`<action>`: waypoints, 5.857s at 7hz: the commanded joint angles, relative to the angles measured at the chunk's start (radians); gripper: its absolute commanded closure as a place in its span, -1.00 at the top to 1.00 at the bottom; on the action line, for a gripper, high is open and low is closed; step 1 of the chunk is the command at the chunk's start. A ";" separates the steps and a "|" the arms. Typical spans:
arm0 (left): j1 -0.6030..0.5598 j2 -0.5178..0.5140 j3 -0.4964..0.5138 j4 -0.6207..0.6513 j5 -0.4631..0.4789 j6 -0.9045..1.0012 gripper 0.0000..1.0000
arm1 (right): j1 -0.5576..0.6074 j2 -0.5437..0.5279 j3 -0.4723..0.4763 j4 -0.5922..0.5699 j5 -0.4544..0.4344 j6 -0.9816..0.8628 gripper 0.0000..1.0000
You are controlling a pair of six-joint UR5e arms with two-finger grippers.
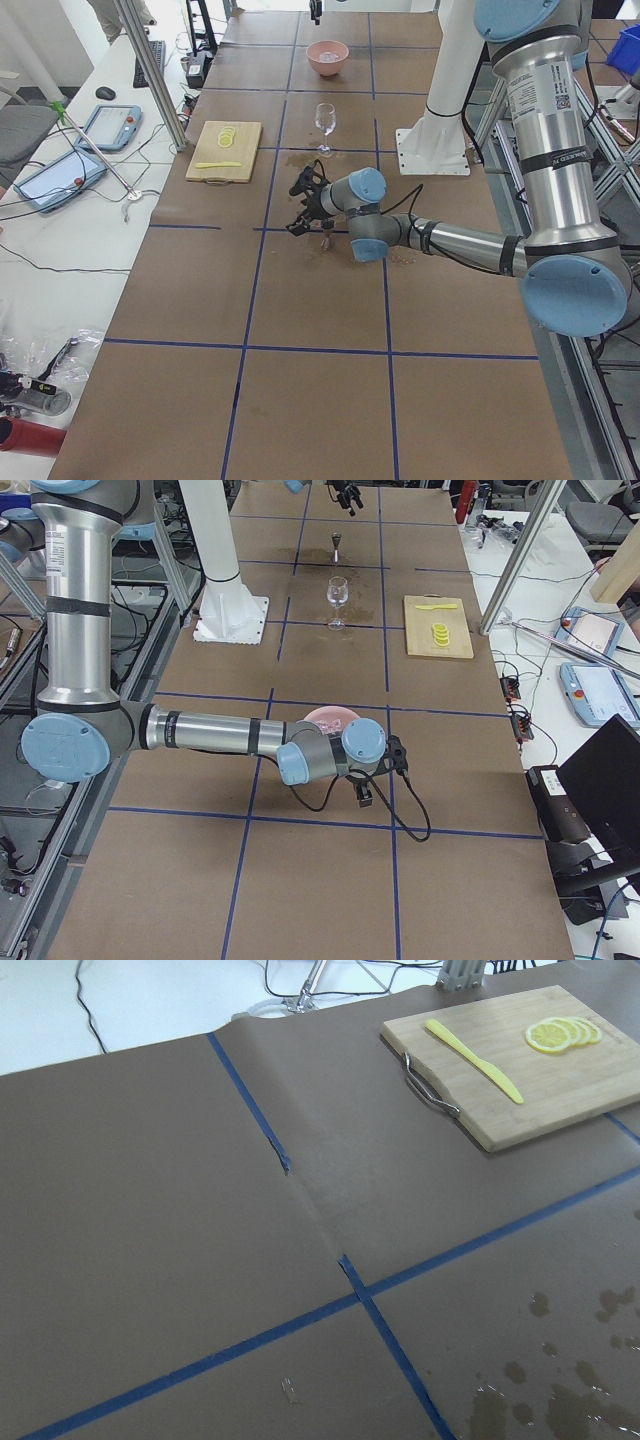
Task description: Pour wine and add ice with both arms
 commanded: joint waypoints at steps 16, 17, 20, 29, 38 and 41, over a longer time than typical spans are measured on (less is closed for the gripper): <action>0.757 -0.130 0.369 -0.059 1.247 -0.315 0.95 | -0.002 0.009 -0.007 0.000 -0.001 -0.001 1.00; 0.756 -0.127 0.373 -0.063 1.247 -0.315 0.76 | 0.000 0.009 -0.007 0.000 -0.001 -0.001 1.00; 0.713 -0.116 0.370 -0.063 1.243 -0.315 0.63 | 0.000 0.009 0.002 0.000 -0.001 0.001 1.00; 0.702 -0.132 0.315 -0.065 1.212 -0.220 -1.00 | 0.000 0.015 -0.006 -0.002 -0.001 0.001 1.00; 0.647 -0.589 0.224 -0.054 1.166 0.151 -1.00 | -0.003 0.020 0.020 0.002 0.008 0.062 1.00; 0.661 -0.635 0.221 -0.053 1.166 0.298 -1.00 | -0.006 0.021 0.016 0.000 0.008 0.062 1.00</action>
